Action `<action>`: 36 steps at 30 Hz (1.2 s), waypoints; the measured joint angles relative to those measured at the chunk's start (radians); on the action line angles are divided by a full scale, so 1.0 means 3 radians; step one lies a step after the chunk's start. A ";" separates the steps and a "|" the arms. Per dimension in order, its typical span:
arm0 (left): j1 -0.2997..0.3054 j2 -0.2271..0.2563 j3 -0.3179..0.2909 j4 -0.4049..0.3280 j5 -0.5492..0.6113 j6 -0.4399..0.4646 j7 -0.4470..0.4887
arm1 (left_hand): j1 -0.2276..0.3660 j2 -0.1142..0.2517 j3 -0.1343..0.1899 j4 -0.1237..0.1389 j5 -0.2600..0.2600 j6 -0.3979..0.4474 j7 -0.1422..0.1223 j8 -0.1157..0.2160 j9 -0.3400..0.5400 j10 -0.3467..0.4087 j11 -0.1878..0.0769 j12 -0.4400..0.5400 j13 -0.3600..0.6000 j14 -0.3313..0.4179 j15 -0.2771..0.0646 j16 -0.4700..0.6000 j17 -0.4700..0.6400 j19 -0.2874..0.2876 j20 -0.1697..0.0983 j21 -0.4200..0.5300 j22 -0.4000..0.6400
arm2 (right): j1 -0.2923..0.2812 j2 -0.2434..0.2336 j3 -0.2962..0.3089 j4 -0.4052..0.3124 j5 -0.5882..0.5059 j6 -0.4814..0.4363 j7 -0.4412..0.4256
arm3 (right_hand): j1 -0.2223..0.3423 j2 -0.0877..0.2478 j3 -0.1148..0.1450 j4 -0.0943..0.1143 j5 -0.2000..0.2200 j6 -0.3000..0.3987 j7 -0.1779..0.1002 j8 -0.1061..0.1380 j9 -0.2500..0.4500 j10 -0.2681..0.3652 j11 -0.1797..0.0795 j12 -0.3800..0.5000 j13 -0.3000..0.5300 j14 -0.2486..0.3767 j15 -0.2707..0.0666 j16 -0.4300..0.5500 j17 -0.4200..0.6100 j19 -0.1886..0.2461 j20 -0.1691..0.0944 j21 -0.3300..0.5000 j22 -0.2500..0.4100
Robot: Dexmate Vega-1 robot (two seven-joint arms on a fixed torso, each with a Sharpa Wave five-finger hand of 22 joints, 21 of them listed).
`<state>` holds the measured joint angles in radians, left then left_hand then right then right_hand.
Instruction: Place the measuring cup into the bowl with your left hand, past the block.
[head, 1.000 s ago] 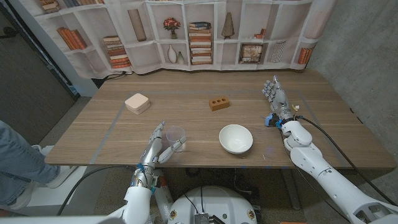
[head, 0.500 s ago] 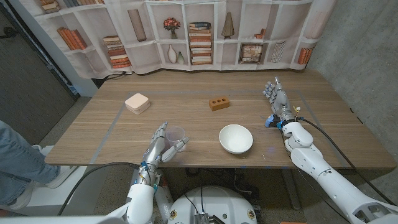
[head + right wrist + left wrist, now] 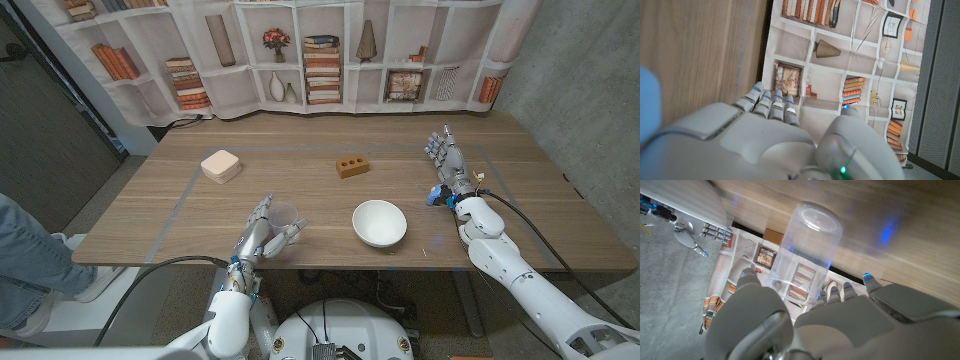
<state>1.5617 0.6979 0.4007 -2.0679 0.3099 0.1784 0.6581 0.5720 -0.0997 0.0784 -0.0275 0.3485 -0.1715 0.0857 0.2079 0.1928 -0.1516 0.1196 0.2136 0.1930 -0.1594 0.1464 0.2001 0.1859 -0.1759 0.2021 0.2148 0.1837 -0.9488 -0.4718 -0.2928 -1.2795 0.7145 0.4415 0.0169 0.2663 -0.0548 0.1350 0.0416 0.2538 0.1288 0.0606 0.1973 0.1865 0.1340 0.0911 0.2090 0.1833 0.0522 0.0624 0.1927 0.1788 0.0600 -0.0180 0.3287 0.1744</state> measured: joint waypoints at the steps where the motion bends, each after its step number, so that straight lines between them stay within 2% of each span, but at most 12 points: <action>1: -0.0002 0.0001 0.0001 0.0000 -0.0002 0.0001 -0.0001 | 0.0017 -0.0004 -0.0005 -0.0005 0.0000 0.0000 0.0000 0.0001 0.0000 0.0025 0.0000 0.0016 0.0000 0.0026 -0.0003 0.0002 0.0000 0.0000 0.0000 0.0015 0.0000 | 0.0000 0.0001 0.0002 0.0005 0.0001 0.0003 0.0001 | 0.0000 0.0000 0.0000 0.0000 0.0000 0.0000 0.0000 0.0000 0.0000 0.0000 0.0000 0.0000 0.0003 0.0000 0.0000 0.0000 0.0000 0.0010 0.0010 0.0000 0.0000; 8: -0.0048 0.0046 0.0022 -0.0013 -0.0075 0.0038 -0.0038 | 0.0127 0.0039 0.0000 -0.0049 0.0029 0.0007 -0.0033 0.0052 0.0000 0.0194 -0.0025 0.0062 -0.0005 0.0202 -0.0039 0.0038 0.0000 0.0237 0.0006 0.0087 0.0017 | 0.0001 0.0014 0.0008 0.0028 0.0010 0.0019 0.0007 | 0.0000 0.0000 0.0000 0.0000 0.0000 0.0000 0.0000 0.0000 0.0000 0.0000 0.0000 0.0000 0.0003 0.0000 0.0000 0.0000 0.0000 0.0024 0.0024 -0.0026 0.0000; 12: -0.0060 0.0064 0.0023 -0.0019 -0.0113 0.0041 -0.0057 | 0.0162 0.0048 -0.0010 -0.0066 0.0046 0.0102 -0.0058 0.0077 0.0000 0.0323 -0.0061 0.0096 -0.0008 0.0327 -0.0078 0.0050 0.0000 0.0362 0.0012 0.0113 0.0017 | 0.0001 0.0022 0.0009 0.0037 0.0016 0.0026 0.0008 | 0.0000 0.0000 0.0000 0.0000 0.0000 0.0000 0.0000 0.0000 0.0000 0.0000 0.0000 0.0000 0.0003 0.0000 0.0000 0.0000 0.0000 0.0024 0.0024 -0.0026 0.0000; 21: -0.0087 0.0111 0.0012 -0.0021 -0.0232 -0.0006 -0.0105 | 0.0308 0.0107 -0.0024 -0.0107 0.0048 0.0664 -0.0138 0.0184 -0.0008 0.0828 -0.0245 0.0201 -0.0008 0.0782 -0.0246 0.0126 0.0000 0.0789 0.0014 0.0217 0.0017 | 0.0000 0.0037 0.0011 0.0044 0.0022 0.0034 0.0004 | 0.0000 0.0000 0.0000 0.0000 0.0000 0.0000 0.0000 0.0000 0.0000 0.0018 0.0018 0.0000 0.0002 0.0018 0.0018 0.0000 0.0000 0.0023 0.0024 -0.0048 0.0000; 23: -0.0094 0.0125 0.0005 -0.0020 -0.0263 -0.0024 -0.0118 | 0.0320 0.0118 -0.0015 -0.0115 0.0060 0.0715 -0.0142 0.0203 -0.0008 0.0864 -0.0280 0.0213 -0.0008 0.0824 -0.0266 0.0127 0.0000 0.0818 0.0017 0.0223 0.0017 | -0.0003 0.0039 0.0011 0.0044 0.0022 0.0035 -0.0001 | -0.0014 0.0014 0.0000 0.0000 0.0000 0.0000 0.0000 0.0000 0.0000 0.0018 0.0018 0.0000 0.0002 0.0018 0.0018 0.0000 0.0003 0.0024 0.0024 -0.0051 0.0000; 30: -0.0110 0.0149 -0.0009 -0.0011 -0.0333 -0.0067 -0.0148 | 0.0360 0.0131 -0.0010 -0.0121 0.0067 0.0787 -0.0155 0.0220 -0.0007 0.0951 -0.0297 0.0214 -0.0008 0.0868 -0.0309 0.0127 0.0001 0.0880 0.0019 0.0223 0.0017 | -0.0011 0.0042 0.0011 0.0038 0.0022 0.0035 -0.0020 | -0.0014 0.0015 -0.0011 -0.0011 0.0000 0.0000 0.0000 0.0000 0.0000 0.0018 0.0018 0.0000 0.0002 0.0036 0.0000 0.0000 0.0018 0.0023 0.0024 -0.0051 0.0000; 32: -0.0120 0.0161 -0.0015 -0.0003 -0.0350 -0.0080 -0.0156 | 0.0383 0.0154 -0.0010 -0.0121 0.0067 0.0814 -0.0152 0.0220 -0.0008 0.0964 -0.0310 0.0214 -0.0008 0.0896 -0.0305 0.0127 0.0001 0.0890 0.0018 0.0223 0.0016 | -0.0014 0.0043 0.0011 0.0035 0.0018 0.0035 -0.0027 | -0.0044 0.0044 -0.0024 -0.0004 0.0000 0.0000 0.0000 0.0000 0.0000 0.0018 0.0018 0.0000 0.0002 0.0036 0.0000 0.0000 0.0018 0.0023 0.0024 -0.0051 0.0000; 36: -0.0139 0.0173 -0.0025 0.0017 -0.0390 -0.0123 -0.0177 | 0.0439 0.0210 0.0014 -0.0145 0.0067 0.0932 -0.0155 0.0233 -0.0007 0.1079 -0.0356 0.0227 -0.0008 0.0969 -0.0377 0.0127 0.0001 0.0976 0.0004 0.0247 0.0016 | -0.0017 0.0046 0.0011 0.0029 0.0014 0.0035 -0.0039 | -0.0044 0.0044 -0.0027 -0.0001 0.0000 0.0000 0.0000 0.0000 0.0000 0.0018 0.0018 0.0000 0.0002 0.0036 0.0000 0.0000 0.0018 0.0023 0.0024 -0.0051 0.0000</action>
<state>1.5199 0.7499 0.3933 -2.0629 0.1929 0.1414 0.6051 0.7036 -0.0366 0.0827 -0.0709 0.3686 0.1081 0.0393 0.2777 0.1906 0.1722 0.0128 0.2816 0.1907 0.1312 0.0332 0.2382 0.1861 0.1171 0.2033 0.2888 0.1886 -0.9538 -0.4579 -0.2894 -1.2709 0.7186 0.4520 0.0053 0.2531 -0.0415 0.1268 0.0413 0.2538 0.1287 0.0607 0.1973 0.1865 0.1395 0.0965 0.2090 0.1839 0.0630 0.0624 0.1927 0.1841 0.0670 -0.0108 0.3133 0.1744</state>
